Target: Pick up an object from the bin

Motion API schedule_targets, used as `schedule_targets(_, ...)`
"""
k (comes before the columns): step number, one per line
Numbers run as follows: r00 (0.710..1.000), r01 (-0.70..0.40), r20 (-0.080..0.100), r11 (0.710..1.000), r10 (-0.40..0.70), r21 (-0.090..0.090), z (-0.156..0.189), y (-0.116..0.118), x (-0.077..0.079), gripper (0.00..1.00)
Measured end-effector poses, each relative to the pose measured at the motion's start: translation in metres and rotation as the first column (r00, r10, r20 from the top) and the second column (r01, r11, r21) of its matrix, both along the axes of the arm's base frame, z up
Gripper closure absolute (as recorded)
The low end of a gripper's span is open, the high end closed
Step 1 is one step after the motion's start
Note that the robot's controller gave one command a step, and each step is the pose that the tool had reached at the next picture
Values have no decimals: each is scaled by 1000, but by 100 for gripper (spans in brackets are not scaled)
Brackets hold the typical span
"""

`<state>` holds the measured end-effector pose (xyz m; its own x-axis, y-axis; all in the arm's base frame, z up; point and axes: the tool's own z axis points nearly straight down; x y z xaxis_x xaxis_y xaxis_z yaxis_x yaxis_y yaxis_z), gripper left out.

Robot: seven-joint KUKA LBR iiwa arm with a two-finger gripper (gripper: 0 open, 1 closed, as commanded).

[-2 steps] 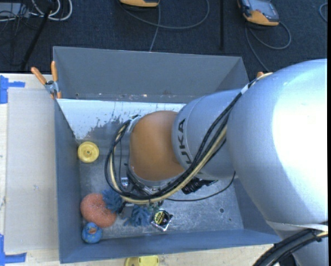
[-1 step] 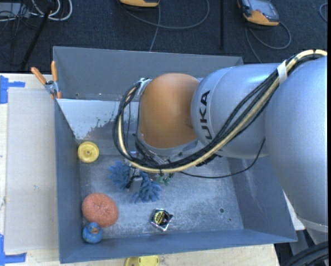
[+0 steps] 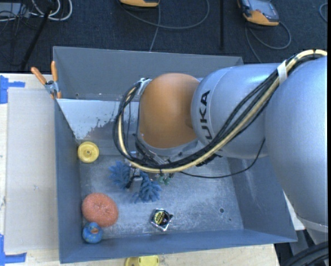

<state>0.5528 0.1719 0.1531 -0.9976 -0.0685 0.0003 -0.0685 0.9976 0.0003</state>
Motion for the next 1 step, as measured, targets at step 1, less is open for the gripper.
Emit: schedule_targets(1,1000,-22,2,1000,22,0,118,7,8,100)
